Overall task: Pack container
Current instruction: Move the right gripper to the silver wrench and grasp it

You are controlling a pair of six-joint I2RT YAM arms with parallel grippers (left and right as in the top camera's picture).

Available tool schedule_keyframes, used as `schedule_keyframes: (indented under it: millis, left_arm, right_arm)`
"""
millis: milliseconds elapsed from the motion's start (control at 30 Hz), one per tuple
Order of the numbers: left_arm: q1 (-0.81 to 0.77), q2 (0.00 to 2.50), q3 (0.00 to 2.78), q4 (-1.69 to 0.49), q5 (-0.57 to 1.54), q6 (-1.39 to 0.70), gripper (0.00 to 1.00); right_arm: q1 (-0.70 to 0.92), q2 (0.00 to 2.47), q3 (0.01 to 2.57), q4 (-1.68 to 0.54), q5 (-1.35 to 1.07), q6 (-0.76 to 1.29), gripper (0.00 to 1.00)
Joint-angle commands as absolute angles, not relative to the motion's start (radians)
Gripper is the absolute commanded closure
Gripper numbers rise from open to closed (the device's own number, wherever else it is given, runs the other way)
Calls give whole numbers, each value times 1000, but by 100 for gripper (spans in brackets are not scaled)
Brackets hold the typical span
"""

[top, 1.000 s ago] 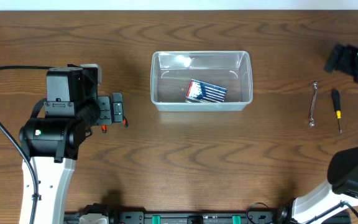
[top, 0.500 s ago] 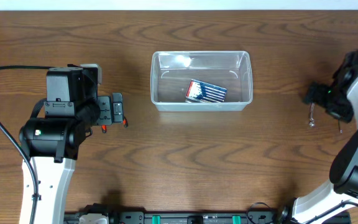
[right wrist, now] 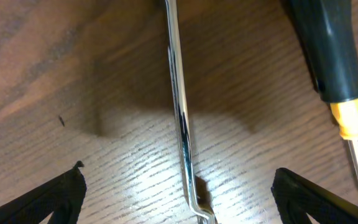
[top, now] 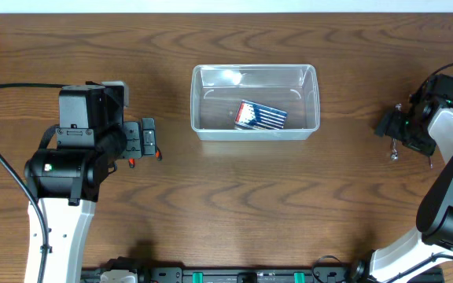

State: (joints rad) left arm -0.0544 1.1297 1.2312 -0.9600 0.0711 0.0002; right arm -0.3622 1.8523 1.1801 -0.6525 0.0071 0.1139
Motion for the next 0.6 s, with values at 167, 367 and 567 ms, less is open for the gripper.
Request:
schedule_keyframes:
  millis: [167, 367, 567]
  left_arm:
    - [-57, 1132, 1250, -961, 60, 7, 2]
    - [-57, 1132, 1250, -961, 60, 7, 2]
    - [-57, 1132, 1250, -961, 60, 7, 2]
  right_arm:
    - [-355, 1897, 1176, -629, -5, 94, 1]
    - [-356, 1948, 1176, -616, -9, 88, 1]
    - [-356, 1980, 1177, -601, -12, 88, 1]
